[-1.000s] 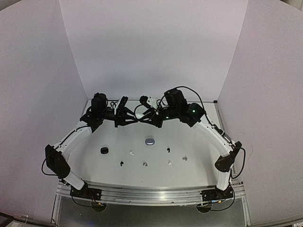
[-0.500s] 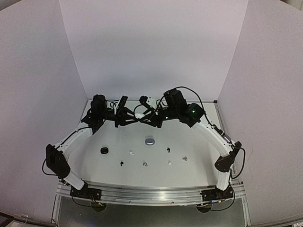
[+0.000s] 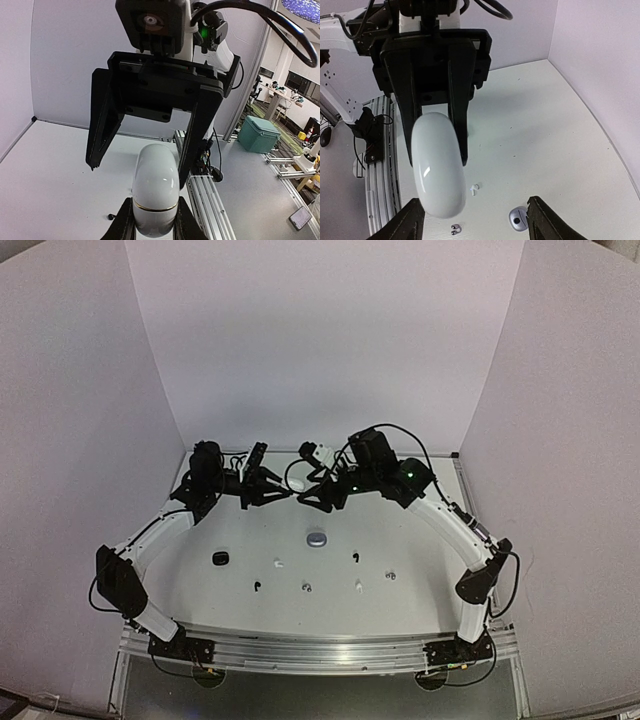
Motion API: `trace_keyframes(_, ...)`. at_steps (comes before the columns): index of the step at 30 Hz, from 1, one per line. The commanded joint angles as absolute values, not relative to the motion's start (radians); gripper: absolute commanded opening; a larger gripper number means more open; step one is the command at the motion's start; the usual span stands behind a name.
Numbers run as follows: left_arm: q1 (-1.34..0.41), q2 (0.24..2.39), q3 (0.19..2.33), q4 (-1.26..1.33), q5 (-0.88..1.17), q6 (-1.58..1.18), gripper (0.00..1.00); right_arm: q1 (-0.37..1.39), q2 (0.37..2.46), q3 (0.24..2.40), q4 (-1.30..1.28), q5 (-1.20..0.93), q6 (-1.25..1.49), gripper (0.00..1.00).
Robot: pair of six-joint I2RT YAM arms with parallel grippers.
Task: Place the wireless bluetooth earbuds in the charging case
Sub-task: Pass from the right arm to the left, then open the charging case.
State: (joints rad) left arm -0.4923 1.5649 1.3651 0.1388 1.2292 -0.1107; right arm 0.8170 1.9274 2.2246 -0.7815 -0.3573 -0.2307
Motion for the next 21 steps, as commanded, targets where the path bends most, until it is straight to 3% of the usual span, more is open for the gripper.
trace_keyframes(1,-0.485,1.513,1.373,0.139,1.249,-0.041,0.0,0.807,1.856,2.224,-0.785,-0.413,-0.216,0.73)
trace_keyframes(7,-0.486,1.525,1.382,0.133,1.261,-0.008,0.0,0.806,1.94,2.295,-0.784,-0.465,-0.193,0.77)
trace_keyframes(21,-0.491,1.517,1.376,0.11,1.291,0.02,0.0,0.806,2.034,2.398,-0.774,-0.443,-0.195,0.75)
